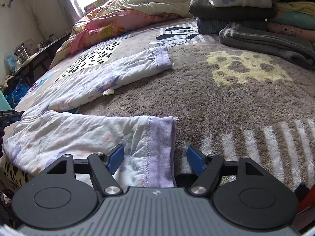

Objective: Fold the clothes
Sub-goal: 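Smooth the folded edge with the right tool while the left tool holds the cuff, then release the garment with both tools and lift them away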

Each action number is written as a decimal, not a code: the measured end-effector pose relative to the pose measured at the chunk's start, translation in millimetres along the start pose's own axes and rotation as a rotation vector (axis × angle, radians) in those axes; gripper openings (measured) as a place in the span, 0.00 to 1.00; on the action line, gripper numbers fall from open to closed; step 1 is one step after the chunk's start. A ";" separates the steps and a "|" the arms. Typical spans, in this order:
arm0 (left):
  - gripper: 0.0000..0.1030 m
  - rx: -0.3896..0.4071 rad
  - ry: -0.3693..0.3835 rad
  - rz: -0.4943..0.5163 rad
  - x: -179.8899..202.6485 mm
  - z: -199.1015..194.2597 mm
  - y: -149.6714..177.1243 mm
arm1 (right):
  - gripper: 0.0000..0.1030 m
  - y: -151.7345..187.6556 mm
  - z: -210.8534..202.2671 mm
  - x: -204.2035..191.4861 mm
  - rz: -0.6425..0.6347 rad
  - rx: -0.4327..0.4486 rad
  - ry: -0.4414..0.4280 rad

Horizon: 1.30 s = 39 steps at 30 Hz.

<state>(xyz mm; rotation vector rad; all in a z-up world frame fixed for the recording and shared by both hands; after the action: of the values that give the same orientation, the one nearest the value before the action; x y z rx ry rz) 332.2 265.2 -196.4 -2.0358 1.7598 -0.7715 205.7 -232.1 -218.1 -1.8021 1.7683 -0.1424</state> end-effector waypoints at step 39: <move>0.04 0.120 0.019 0.088 23.0 -36.4 -0.7 | 0.77 -3.0 3.0 -1.0 0.008 0.020 -0.020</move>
<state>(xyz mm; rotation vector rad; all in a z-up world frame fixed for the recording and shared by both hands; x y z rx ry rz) 312.8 246.2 -163.1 -1.8673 1.7560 -0.8505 209.7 -230.4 -218.8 -1.7766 1.7543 -0.1377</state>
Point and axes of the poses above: each gripper's, at about its wrist camera, not at the fingertips, and z roughly the way its jaws point, x to its right, y to its underside, the point moved 9 cm from there along z, roughly the way its jaws point, and after that the axes turned 15 degrees about -x, right-handed, at the moved point
